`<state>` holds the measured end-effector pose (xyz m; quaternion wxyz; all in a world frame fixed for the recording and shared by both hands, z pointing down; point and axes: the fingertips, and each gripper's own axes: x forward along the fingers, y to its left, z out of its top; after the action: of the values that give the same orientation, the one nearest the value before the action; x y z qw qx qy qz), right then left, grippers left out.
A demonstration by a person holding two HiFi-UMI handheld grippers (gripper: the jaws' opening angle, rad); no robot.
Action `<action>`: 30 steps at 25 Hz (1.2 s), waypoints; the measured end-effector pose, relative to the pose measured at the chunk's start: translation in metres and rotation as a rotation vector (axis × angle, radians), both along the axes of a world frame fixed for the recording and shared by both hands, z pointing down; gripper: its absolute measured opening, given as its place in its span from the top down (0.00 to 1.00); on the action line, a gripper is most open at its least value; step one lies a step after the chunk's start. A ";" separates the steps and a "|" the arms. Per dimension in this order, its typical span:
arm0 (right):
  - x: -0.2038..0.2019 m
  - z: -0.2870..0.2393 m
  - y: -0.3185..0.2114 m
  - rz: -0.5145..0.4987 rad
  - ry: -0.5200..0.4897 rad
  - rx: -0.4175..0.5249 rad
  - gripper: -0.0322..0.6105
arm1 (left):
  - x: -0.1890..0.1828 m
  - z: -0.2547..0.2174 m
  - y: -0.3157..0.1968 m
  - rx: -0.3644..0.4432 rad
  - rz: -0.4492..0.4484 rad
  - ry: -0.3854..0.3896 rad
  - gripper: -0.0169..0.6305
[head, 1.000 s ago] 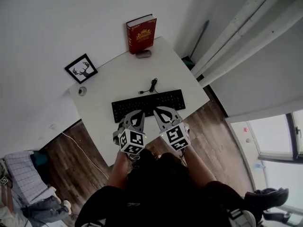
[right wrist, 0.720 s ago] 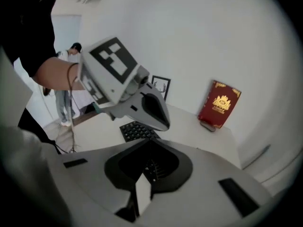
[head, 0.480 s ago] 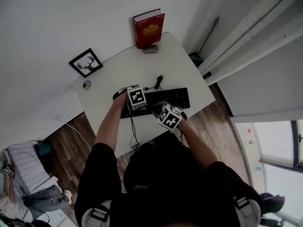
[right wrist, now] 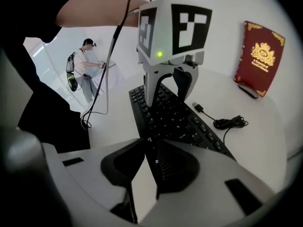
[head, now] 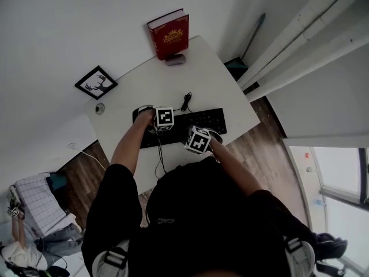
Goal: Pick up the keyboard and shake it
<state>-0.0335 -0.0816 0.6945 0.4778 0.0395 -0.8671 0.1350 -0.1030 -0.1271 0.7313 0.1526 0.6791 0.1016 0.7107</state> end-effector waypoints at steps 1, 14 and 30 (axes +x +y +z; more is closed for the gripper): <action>0.001 0.004 0.002 -0.003 0.002 -0.011 0.81 | 0.001 0.001 0.000 0.012 0.005 -0.004 0.39; 0.022 -0.008 -0.026 -0.050 -0.035 0.043 0.80 | 0.009 -0.016 -0.012 0.273 0.015 0.073 0.48; 0.084 -0.003 -0.076 -0.403 0.179 -0.217 0.48 | 0.008 -0.048 0.015 0.774 0.019 -0.040 0.49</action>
<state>0.0502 -0.1578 0.6914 0.5715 -0.1739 -0.7921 0.1252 -0.0955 -0.1117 0.6829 -0.1195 0.6717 -0.1706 0.7110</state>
